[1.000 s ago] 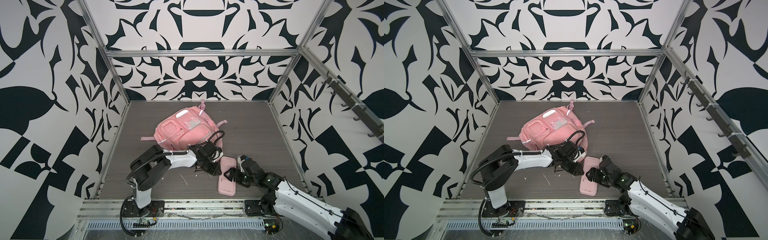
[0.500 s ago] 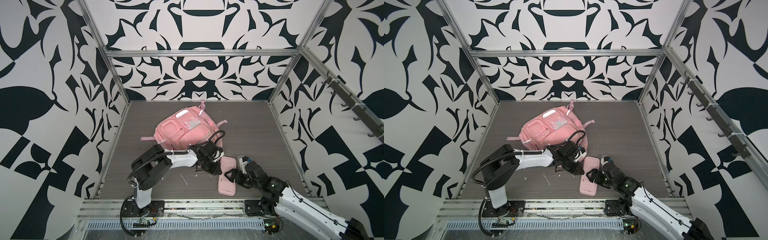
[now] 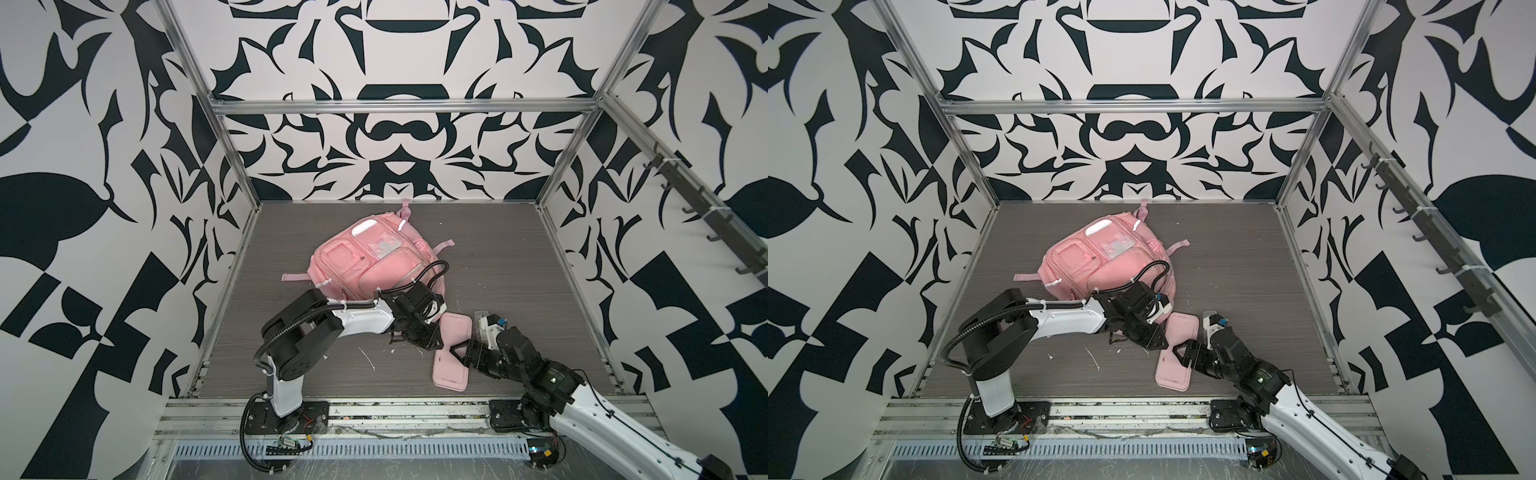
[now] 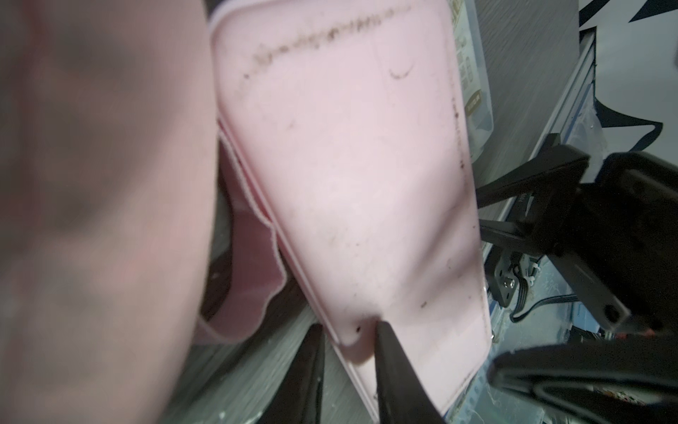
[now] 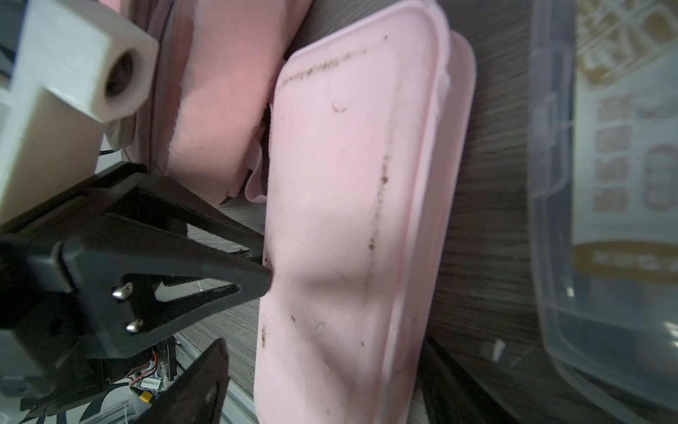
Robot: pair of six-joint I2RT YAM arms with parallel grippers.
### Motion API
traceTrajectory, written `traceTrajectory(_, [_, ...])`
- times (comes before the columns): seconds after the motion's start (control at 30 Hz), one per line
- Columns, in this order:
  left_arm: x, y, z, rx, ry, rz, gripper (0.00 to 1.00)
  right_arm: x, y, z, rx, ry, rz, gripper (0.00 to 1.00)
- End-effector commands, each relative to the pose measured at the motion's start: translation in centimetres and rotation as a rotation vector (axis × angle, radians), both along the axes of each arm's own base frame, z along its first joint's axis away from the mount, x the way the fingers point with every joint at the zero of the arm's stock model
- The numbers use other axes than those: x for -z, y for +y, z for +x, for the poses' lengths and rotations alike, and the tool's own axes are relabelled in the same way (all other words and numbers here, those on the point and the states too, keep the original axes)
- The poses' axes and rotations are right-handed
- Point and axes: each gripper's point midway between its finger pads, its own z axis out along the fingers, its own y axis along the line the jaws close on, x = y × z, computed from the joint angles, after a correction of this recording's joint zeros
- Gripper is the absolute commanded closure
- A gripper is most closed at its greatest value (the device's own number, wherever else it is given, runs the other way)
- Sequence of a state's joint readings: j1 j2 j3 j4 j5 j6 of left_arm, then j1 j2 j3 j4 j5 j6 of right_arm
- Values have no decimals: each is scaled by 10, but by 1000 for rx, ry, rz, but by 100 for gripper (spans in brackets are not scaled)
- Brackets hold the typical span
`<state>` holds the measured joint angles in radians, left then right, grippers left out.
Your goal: Pack the student bag
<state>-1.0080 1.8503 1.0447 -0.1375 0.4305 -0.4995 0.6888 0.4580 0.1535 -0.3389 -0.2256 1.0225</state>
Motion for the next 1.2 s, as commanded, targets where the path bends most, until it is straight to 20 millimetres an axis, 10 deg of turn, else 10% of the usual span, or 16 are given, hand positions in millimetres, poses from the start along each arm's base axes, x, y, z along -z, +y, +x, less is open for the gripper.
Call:
traceTrajectory(0.0, [18,19,-9,-5,21,75,71,-33,20,9,-48,-89,120,20])
traceTrajectory(1.17, [2,19,-2,-53,117,-55,57,-46,47,38,-68,-168,167,49])
